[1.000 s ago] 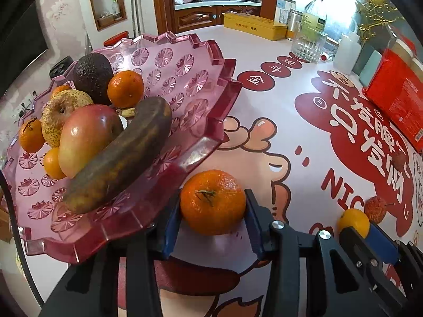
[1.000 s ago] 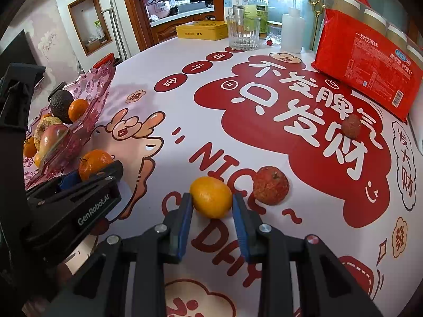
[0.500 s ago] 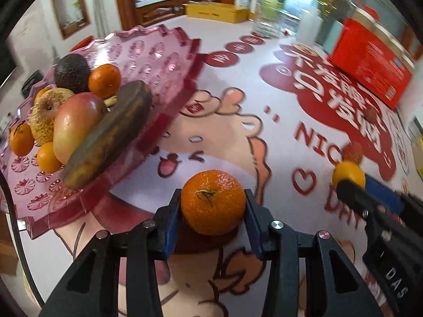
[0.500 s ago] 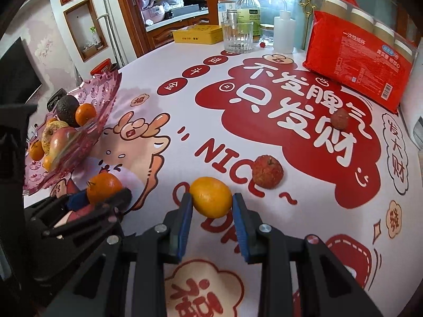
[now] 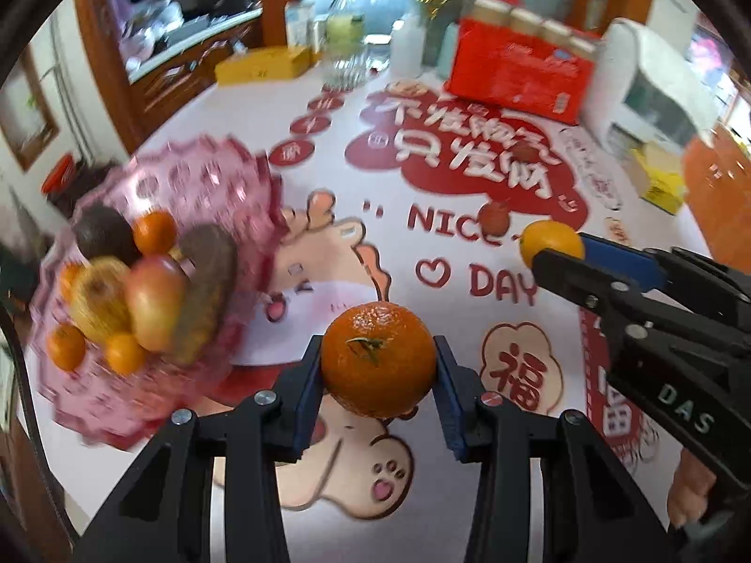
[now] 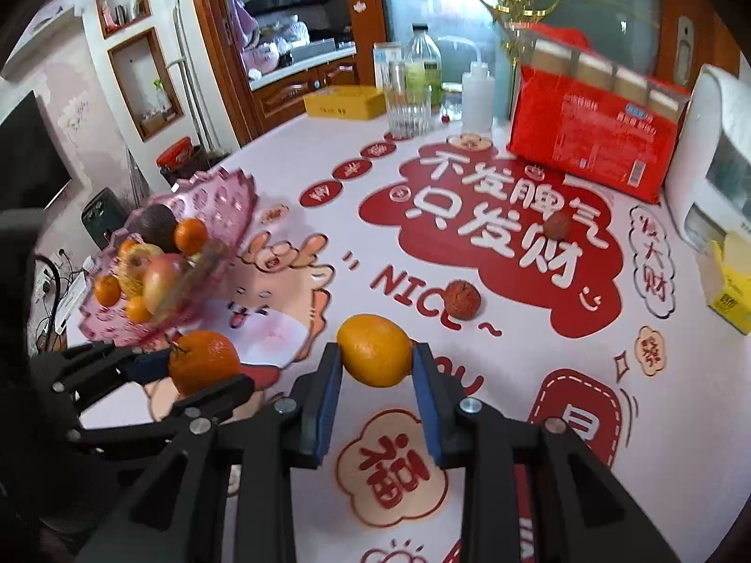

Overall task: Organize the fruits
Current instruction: 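Carry both held oranges over the pink bowl and open both tools inside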

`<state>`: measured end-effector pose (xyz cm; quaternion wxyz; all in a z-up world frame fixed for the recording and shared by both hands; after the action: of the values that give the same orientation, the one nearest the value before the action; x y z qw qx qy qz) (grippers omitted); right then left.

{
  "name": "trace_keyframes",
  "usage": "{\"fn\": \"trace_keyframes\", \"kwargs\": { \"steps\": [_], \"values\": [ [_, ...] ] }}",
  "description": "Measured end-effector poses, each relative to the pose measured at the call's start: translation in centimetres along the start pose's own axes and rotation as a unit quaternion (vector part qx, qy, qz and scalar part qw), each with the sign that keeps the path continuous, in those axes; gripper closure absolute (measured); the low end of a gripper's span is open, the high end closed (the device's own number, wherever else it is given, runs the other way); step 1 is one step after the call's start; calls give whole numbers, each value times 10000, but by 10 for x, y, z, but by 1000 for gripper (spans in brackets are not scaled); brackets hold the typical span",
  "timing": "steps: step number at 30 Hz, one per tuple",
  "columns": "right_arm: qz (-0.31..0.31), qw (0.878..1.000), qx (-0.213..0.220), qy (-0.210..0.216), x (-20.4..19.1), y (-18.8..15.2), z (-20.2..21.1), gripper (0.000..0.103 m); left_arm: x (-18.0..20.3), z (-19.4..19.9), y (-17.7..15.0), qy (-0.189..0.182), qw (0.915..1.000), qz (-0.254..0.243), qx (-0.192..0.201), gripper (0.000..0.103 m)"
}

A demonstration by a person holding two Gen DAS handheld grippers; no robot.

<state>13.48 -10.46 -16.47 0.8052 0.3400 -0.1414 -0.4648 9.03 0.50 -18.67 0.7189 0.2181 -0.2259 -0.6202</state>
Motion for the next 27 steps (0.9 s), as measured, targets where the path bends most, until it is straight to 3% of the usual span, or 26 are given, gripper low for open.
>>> {"fn": "trace_keyframes", "kwargs": {
  "steps": [5, 11, 19, 27],
  "values": [
    [35, 9998, 210, 30, -26, 16, 24, 72, -36, 46, 27, 52, 9990, -121, 430, 61],
    [38, 9988, 469, 130, -82, 38, 36, 72, -113, 76, 53, 277, 9967, -223, 723, 61],
    [-351, 9988, 303, 163, -151, 57, 11, 72, -202, 79, 75, 258, 9964, -342, 731, 61],
    [-819, 9966, -34, -117, -190, 59, -38, 72, -240, 43, 89, -165, 9969, -666, 398, 61]
  ]
}}
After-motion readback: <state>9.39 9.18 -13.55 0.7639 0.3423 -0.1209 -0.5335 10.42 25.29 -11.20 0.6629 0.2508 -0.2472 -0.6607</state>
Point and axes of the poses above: each gripper's, at about its wrist camera, not at the fingertips, and z roughly against the way its jaws point, x to its right, y to its top, the point moved 5 cm from there along -z, roughly the way its jaws point, and after that the axes turned 5 degrees about x, right-handed, at the moved point
